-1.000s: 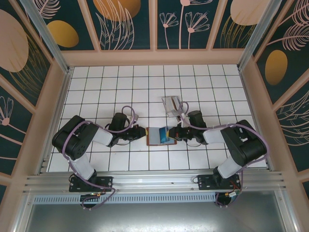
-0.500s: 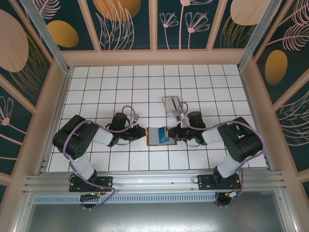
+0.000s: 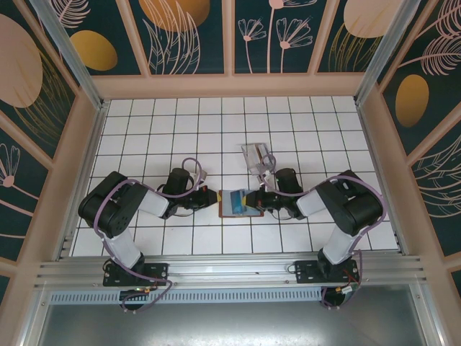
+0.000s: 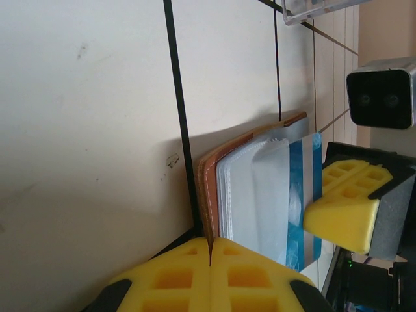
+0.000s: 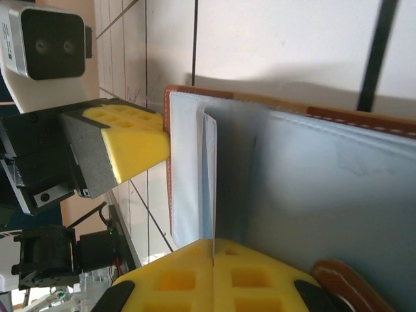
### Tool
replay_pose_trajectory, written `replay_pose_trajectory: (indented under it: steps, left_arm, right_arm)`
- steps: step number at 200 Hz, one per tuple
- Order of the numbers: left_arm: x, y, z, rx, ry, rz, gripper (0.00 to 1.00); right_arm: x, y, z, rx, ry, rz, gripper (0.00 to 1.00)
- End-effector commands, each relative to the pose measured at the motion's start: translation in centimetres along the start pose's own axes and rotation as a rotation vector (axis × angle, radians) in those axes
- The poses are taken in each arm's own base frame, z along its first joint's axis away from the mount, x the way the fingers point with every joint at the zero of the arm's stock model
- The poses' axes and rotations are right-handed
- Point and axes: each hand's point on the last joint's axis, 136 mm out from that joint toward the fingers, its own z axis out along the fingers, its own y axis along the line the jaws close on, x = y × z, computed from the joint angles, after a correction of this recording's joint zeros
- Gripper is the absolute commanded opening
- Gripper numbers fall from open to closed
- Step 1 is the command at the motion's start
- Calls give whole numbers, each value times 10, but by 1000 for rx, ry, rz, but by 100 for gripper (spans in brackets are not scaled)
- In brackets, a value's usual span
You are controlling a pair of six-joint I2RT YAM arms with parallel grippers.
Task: Put the credit cards into the card holder
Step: Insert the credit card into the card slot.
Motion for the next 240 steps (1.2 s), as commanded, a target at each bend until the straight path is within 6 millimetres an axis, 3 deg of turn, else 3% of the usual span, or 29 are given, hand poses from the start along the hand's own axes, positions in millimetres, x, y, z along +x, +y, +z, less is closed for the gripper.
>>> replay_pose_trajectory:
  steps: [1, 139, 175, 203, 240]
  left_arm:
    - [22, 36, 4, -144, 44, -64, 0]
    - [27, 43, 2, -142, 32, -103, 0]
    - [28, 42, 2, -139, 33, -108, 0]
    - [29, 43, 1, -146, 35, -101, 0]
    - [31, 44, 1, -151, 45, -94, 0]
  right_arm:
    - [13, -7, 5, 34, 21, 23, 0]
    - [10, 3, 30, 54, -107, 102, 0]
    - [14, 4, 34, 86, -83, 79, 10]
    - [12, 0, 20, 178, -110, 32, 21]
    - [11, 0, 8, 264, -102, -33, 27]
